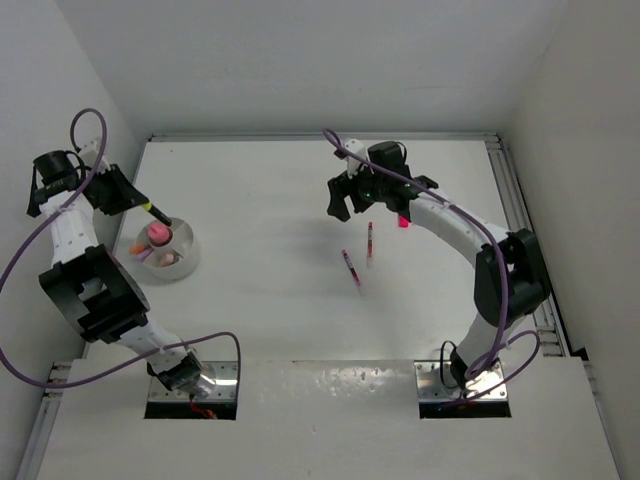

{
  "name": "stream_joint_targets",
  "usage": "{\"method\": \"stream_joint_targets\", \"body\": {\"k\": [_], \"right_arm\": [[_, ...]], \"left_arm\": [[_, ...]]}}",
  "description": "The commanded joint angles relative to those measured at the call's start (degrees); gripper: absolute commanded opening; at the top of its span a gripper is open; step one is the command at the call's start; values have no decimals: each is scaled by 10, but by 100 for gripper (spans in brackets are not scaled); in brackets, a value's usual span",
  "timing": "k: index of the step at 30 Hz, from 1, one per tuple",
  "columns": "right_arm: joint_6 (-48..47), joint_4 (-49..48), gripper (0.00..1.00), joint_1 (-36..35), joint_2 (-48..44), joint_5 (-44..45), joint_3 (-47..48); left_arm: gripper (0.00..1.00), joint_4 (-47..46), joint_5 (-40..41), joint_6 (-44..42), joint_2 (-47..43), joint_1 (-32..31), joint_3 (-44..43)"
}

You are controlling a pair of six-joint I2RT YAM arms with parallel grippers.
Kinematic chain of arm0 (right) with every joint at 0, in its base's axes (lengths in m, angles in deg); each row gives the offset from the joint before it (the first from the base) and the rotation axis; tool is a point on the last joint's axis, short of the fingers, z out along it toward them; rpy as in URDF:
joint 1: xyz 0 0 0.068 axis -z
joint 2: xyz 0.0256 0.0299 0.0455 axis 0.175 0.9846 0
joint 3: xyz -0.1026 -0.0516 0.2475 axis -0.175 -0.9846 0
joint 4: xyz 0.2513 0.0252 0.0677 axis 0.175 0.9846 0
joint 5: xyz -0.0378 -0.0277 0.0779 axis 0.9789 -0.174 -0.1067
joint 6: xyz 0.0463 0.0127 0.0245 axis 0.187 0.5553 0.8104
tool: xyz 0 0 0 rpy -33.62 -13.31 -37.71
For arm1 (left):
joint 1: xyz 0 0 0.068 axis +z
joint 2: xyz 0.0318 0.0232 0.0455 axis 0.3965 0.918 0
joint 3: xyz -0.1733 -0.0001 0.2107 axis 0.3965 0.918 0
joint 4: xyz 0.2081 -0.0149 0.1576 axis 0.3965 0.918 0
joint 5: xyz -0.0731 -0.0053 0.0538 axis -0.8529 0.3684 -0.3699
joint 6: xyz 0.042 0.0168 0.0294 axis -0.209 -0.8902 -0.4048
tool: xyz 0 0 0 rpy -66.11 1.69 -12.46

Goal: Sort the stationery into containers
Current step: Place the pen in the storage box, then pick up the pen from the center of the board.

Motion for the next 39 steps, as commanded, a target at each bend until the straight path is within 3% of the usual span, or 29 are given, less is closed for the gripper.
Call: {"method": "stream_joint_targets", "body": {"k": [1, 5, 7, 10, 11, 17, 24, 30, 39], "right_arm": [[2, -4, 79, 6, -25, 5, -1], [-3, 1, 78, 11, -24, 4, -1], [-4, 7, 78, 13, -22, 4, 0], [-4, 11, 78, 20, -20, 4, 3], [-4, 12, 78, 20, -20, 5, 3], [0, 18, 78, 32, -19, 5, 4], [23, 30, 74, 64, -19, 11, 6], [58, 52, 55, 119, -3, 70, 10], [63, 65, 41, 176, 88, 149, 38]], "left_arm": [[0, -50, 5, 34, -13, -10, 29], [1, -74, 9, 46, -12, -18, 50], [6, -81, 13, 51, -14, -20, 60], [24, -93, 15, 56, -10, -20, 66], [35, -93, 15, 54, -10, -20, 65], [54, -89, 15, 52, -7, -18, 49], [57, -86, 10, 30, -16, -18, -16], [63, -120, 43, 14, -34, -34, -86], [72, -123, 112, -54, -87, -121, -62]]}}
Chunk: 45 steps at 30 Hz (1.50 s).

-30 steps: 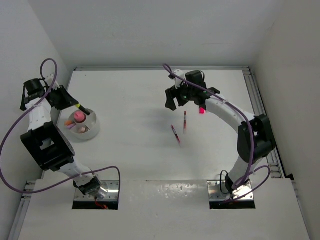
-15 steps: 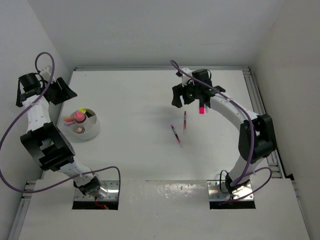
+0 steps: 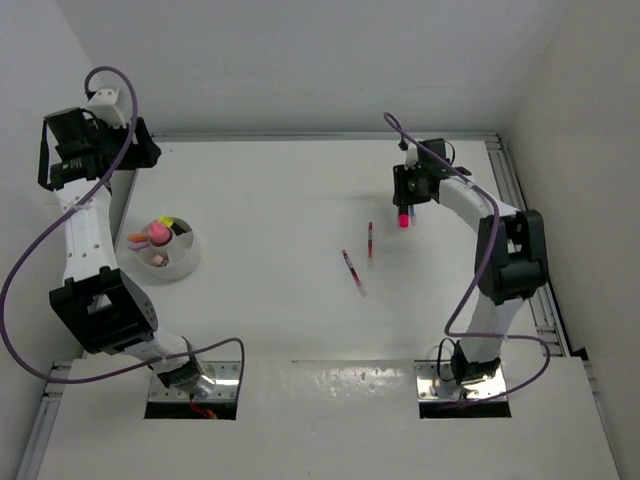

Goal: Sort the stationery into containers
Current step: Pick up the pen from the center of the board.

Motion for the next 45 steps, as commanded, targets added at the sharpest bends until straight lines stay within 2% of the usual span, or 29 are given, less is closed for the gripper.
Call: {"method": "stream_joint_targets", "body": {"k": [1, 10, 20, 28, 36, 39, 42, 43, 45], "right_arm": [[16, 9, 41, 5, 43, 34, 29], [35, -5, 40, 11, 106, 54, 39], [40, -11, 40, 12, 133, 49, 42], [54, 2, 45, 13, 155, 57, 77], [65, 43, 43, 14, 193, 58, 129], [66, 69, 38, 14, 209, 61, 162], [66, 86, 25, 13, 223, 61, 183], [69, 87, 13, 12, 224, 60, 185], [81, 90, 0, 8, 214, 34, 185]], "left_arm": [[72, -17, 30, -32, -40, -26, 12], [73, -9, 45, -32, -52, -34, 17], [73, -5, 49, -26, -51, -39, 23], [74, -7, 51, -22, -45, -46, 26], [74, -6, 53, -20, -40, -48, 22], [74, -3, 51, -21, -38, -48, 18], [74, 3, 52, -27, -38, -48, 18], [74, 1, 44, -27, -41, -48, 21], [74, -9, 22, -29, -49, -47, 34]]}}
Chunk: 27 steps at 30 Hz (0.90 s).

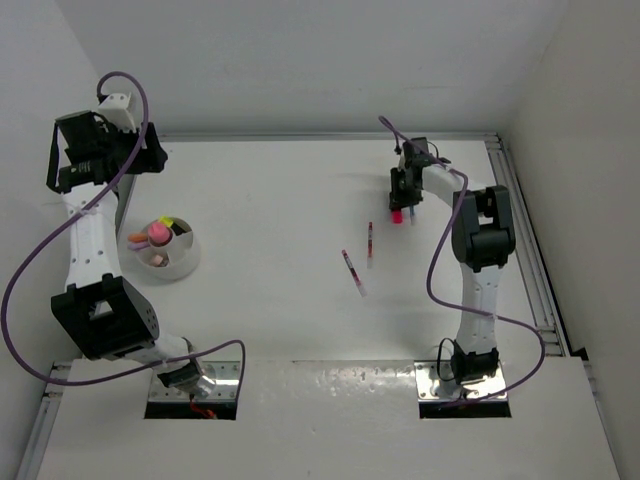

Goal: Sort the stationery into containers
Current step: Pick up the pen from the center of the board.

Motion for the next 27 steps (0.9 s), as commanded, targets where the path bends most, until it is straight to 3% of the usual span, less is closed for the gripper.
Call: {"method": "stream_joint_targets", "body": {"k": [1, 6, 9, 11, 17, 20, 27], "right_arm": [[41, 22, 0, -4, -9, -34, 21], [193, -63, 0, -7, -59, -205, 25], [353, -156, 0, -27, -87, -237, 49], [421, -209, 0, -44, -93, -237, 75], [606, -230, 0, -96, -91, -197, 130], [665, -228, 0, -114, -98, -172, 138], [716, -232, 0, -150, -135, -86, 106]], "left_arm": [[74, -21, -59, -2, -26, -3, 15], [74, -116, -171, 69, -59, -12, 67], [74, -180, -220, 128, -75, -40, 107], [74, -210, -224, 163, -82, -74, 116], [74, -279, -200, 225, -61, -225, 135], [73, -287, -153, 263, -40, -279, 130], [73, -323, -81, 357, 30, -330, 83]]}}
